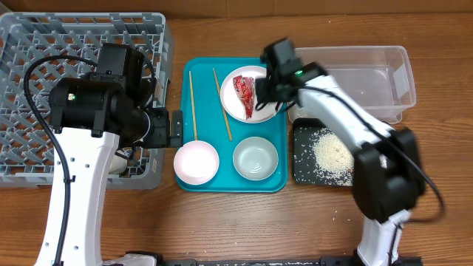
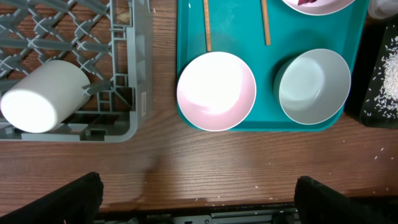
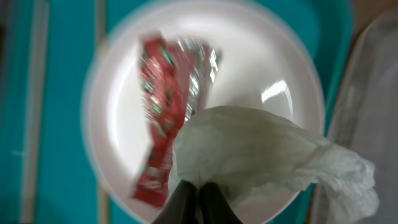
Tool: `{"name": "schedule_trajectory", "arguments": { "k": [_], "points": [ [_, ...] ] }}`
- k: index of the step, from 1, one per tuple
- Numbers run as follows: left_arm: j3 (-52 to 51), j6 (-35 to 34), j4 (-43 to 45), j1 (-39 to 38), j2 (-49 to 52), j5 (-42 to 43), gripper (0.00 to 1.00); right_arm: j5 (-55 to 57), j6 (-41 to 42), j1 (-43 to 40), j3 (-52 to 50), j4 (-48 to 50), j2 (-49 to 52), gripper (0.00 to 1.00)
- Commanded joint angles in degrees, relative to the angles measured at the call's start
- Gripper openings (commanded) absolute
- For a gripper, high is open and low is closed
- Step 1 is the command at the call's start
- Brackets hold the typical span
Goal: Sort waste into correct bins and load items into the dishwasher
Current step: 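Reach the right gripper to the red wrapper on the white plate, then grasp the red wrapper and tissue and drop them into the clear bin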
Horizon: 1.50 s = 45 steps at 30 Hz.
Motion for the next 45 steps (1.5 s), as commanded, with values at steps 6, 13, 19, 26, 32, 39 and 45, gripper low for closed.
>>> {"name": "schedule_trajectory", "arguments": {
  "k": [6,13,19,26,32,39,45],
  "points": [
    [0.72,-1.03,0.13,-0.04,0.04,-0.35,1.0,1.01,-3.3,-8.63,2.69,-5.38,-8.79,0.04],
    [0.72,-1.03,0.11,-0.04,0.09,-0.35,1.0,0.98,-3.52,-14.16,-1.42,-5.07,-7.41,0.31],
    [0.74,-1.03,0.11,-0.04,0.15,-0.35,1.0,-5.81,-6.49,-13.31,-0.17,-4.61,-7.63,0.7],
    [0.72,-1.03,0.13,-0.04,0.15,-0.35,1.0,-8.09,-6.49,-3.56,0.33,-5.25,-6.88,0.63],
    [0.72,-1.03,0.13,-0.04,0.15,-0.35,1.0,5.16,-6.43,4.94,0.28,-2.75,-0.24,0.63],
    [0.72,-1.03,0.13,-0.04,0.15,-0.35,1.0,5.68,-4.26,5.14,0.28,1.79,8.55,0.58],
    [0.72,-1.03,0.13,-0.04,0.15,-0.35,1.0,4.11,-3.96,4.39,0.61,0.83,8.63,0.07]
  ]
}}
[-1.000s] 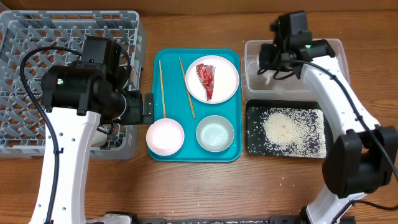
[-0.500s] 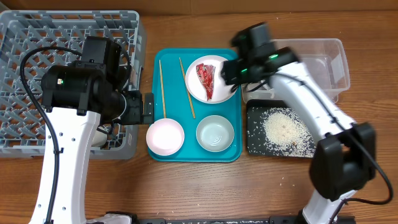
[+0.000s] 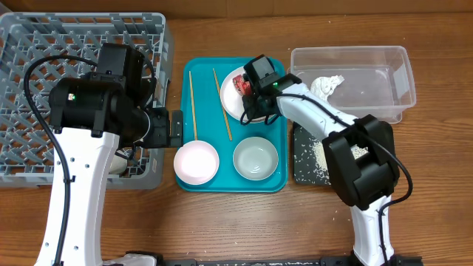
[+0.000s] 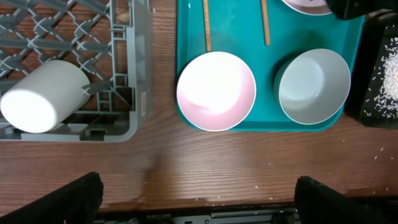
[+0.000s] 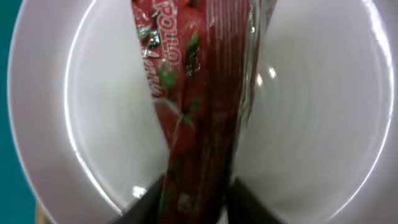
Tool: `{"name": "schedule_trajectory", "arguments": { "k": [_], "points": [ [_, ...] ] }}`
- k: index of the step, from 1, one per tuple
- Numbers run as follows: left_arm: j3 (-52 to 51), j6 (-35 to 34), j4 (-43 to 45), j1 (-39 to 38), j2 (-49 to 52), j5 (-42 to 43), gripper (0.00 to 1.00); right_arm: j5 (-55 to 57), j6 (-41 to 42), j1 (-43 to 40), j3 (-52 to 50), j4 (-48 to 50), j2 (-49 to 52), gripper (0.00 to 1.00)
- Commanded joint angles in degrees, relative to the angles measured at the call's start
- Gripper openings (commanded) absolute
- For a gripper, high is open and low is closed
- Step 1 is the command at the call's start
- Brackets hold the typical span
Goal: Sort waste into correct bins and load items into the dishwasher
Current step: 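Grasp the red wrapper and tissue and drop them into the clear bin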
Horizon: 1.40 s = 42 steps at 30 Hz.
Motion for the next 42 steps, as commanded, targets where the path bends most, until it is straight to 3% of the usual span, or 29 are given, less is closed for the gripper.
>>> {"name": "schedule_trajectory", "arguments": {
  "k": [1,8,14,24,28,29,31,32,42],
  "points": [
    [0.72,-1.03,0.13,-0.04,0.15,-0.39,1.0,-0.74,0.7,-0.31,1.42,-2.54,-1.36,0.04],
    [0.72,-1.03,0.13,-0.04,0.15,-0.39,1.0,-0.81,1.03,-2.23,7.56,-8.48,-9.35,0.04],
    [0.72,-1.03,0.13,-0.04,0.15,-0.39,1.0,-0.74,1.68,-9.11,10.12,-14.1,-17.22,0.04],
    [0.72,-1.03,0.13,-0.04,0.15,-0.39,1.0,-5.44,1.33,-23.85,7.06,-20.37,-12.66,0.04],
    [0.72,-1.03,0.13,-0.04,0.15,-0.39,1.0,-7.06,-0.04,-24.3,7.26,-22.84,-12.79,0.1],
    [0.72,-1.03,0.13,-0.04,0.15,-0.39,1.0,-7.08,0.0,-24.3,7.48,-23.3,-13.11,0.18],
    [0.72,-1.03,0.13,-0.04,0.15,-0.39,1.0,-7.08,0.15,-24.3,8.24,-24.13,-13.88,0.5],
    [0.72,-1.03,0.13,-0.04,0.15,-0.39,1.0,-7.15,0.2,-24.3,8.9,-25.0,-14.4,0.59],
    [0.74,-1.03,0.11,-0.04,0.15,-0.39,1.0,-15.08,0.13,-24.15,13.99,-35.17,-29.46,0.64]
  ]
}}
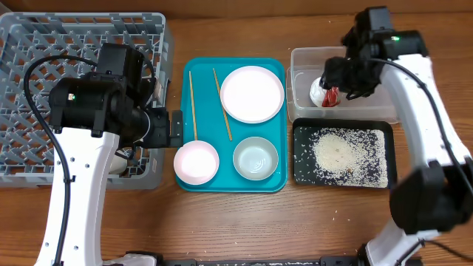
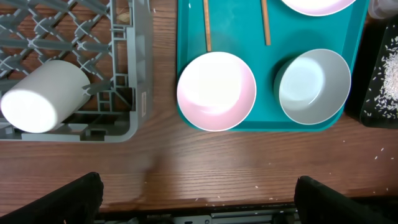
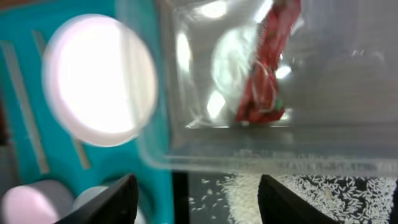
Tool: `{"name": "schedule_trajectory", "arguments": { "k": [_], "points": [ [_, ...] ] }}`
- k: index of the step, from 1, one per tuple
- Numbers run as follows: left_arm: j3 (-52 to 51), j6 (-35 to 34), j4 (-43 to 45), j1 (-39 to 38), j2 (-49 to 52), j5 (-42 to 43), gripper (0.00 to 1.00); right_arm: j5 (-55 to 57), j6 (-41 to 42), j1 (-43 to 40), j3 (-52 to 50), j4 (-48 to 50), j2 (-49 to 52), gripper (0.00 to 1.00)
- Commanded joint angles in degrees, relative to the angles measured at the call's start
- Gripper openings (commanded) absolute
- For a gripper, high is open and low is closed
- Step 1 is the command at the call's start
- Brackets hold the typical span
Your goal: Sort waste into correct bins and load items into the dishwasher
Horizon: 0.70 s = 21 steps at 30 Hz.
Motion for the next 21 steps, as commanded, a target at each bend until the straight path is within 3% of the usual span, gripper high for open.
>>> {"name": "schedule_trajectory", "arguments": {
  "k": [1,7,9,14,15,21],
  "points": [
    [0.74,-1.03,0.13,-0.04,0.13,-0.35,1.0,-5.99,-0.09,0.37,2.78,-2.14,-11.13,0.63],
    [0.74,-1.03,0.13,-0.04,0.17,-0.35,1.0,-8.61,-0.02,1.62,2.78,-7.45,-21.77,0.64],
    [0.74,-1.03,0.13,-0.04,0.17,-0.35,1.0,-8.5,0.0,1.66,2.78,-9.46,-24.48,0.71],
    [0.72,-1.03,0.13,-0.04,0.17,-0.35,1.0,-8.11,-0.02,1.66,2.78,-14.73,-30.14,0.74],
    [0.72,-1.03,0.13,-0.04,0.17,-0.35,1.0,-8.63,0.0,1.66,2.78,-15.19,-31.17,1.0],
    [0.72,-1.03,0.13,-0.04,0.2,-0.35,1.0,-12.76,0.0,1.66,2.78,-15.43,-33.38,1.0]
  ]
}}
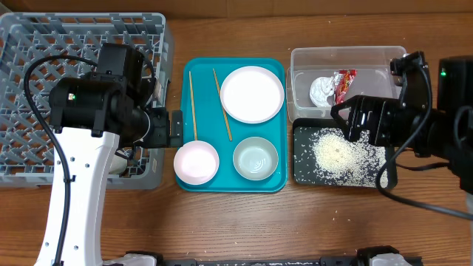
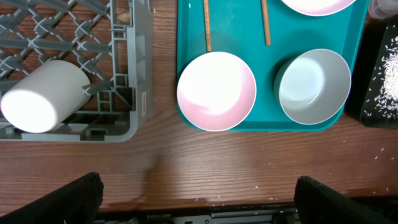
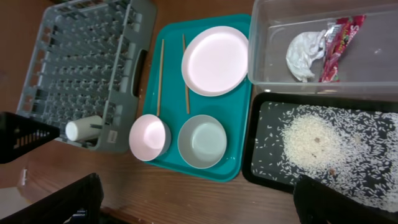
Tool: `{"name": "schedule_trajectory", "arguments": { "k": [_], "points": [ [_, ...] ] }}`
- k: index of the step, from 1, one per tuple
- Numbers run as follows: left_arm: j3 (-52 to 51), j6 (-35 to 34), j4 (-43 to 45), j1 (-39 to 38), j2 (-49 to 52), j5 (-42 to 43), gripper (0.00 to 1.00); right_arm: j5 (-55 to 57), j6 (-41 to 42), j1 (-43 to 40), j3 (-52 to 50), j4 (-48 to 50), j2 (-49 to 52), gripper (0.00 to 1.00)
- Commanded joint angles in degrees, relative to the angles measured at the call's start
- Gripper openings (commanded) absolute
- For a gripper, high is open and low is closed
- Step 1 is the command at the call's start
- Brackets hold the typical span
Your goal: Sort waste into correct bins and load items into the dishwasher
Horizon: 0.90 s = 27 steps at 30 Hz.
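A red wrapper (image 1: 344,83) and a crumpled white napkin (image 1: 322,90) lie side by side in the clear bin (image 1: 384,59). On the teal tray (image 1: 277,181) sit a bare white plate (image 1: 252,94), a pink bowl (image 1: 196,162), a pale green bowl (image 1: 256,158) and two chopsticks (image 1: 193,103). My right gripper (image 3: 199,199) is open and empty, high over the black rice tray (image 1: 303,170). My left gripper (image 2: 199,199) is open and empty over the table edge, near the pink bowl (image 2: 216,91).
The grey dish rack (image 1: 74,52) fills the left side, with a white cup (image 2: 43,96) lying in its near corner. Loose rice (image 1: 336,155) covers the black tray, and a few grains dot the wood in front.
My right gripper was low over the clear bin, open, with the wrapper just below it. Now it is higher and further right, over the rice tray. The wrapper lies in the bin.
First my right gripper held the white napkin above the plate, where the red wrapper lay. Then the napkin was in the bin and the gripper was at the wrapper on the plate. Later the wrapper was in the bin and the plate bare. The left arm stayed still.
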Motion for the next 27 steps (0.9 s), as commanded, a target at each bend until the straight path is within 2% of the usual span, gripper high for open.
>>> {"name": "schedule_trajectory", "arguments": {
  "k": [1,7,13,16,21,22,23,24,27],
  "points": [
    [0.72,-1.03,0.13,-0.04,0.22,-0.33,1.0,-2.4,0.0,0.04,0.68,0.13,-0.83,1.0],
    [0.74,-1.03,0.13,-0.04,0.22,-0.33,1.0,-1.53,-0.33,0.04,0.66,0.17,-0.17,1.0],
    [0.72,-1.03,0.13,-0.04,0.22,-0.33,1.0,9.75,-3.5,0.0,0.66,-6.51,-1.2,1.0],
    [0.72,-1.03,0.11,-0.04,0.22,-0.33,1.0,11.78,-8.31,0.0,0.57,-3.98,-2.71,1.0],
    [0.72,-1.03,0.13,-0.04,0.22,-0.33,1.0,10.4,-18.12,0.0,-7.61,16.06,-10.03,1.0],
    [0.72,-1.03,0.13,-0.04,0.22,-0.33,1.0,10.01,-18.62,0.0,-13.0,23.28,-13.44,1.0],
    [0.72,-1.03,0.13,-0.04,0.22,-0.33,1.0,10.03,-18.62,0.0,-15.58,26.38,-14.99,1.0],
    [0.72,-1.03,0.13,-0.04,0.22,-0.33,1.0,10.08,-18.62,0.0,-24.44,35.32,-19.87,1.0],
    [0.72,-1.03,0.13,-0.04,0.22,-0.33,1.0,10.29,-18.64,0.0,-37.77,46.1,-26.69,1.0]
  ]
}}
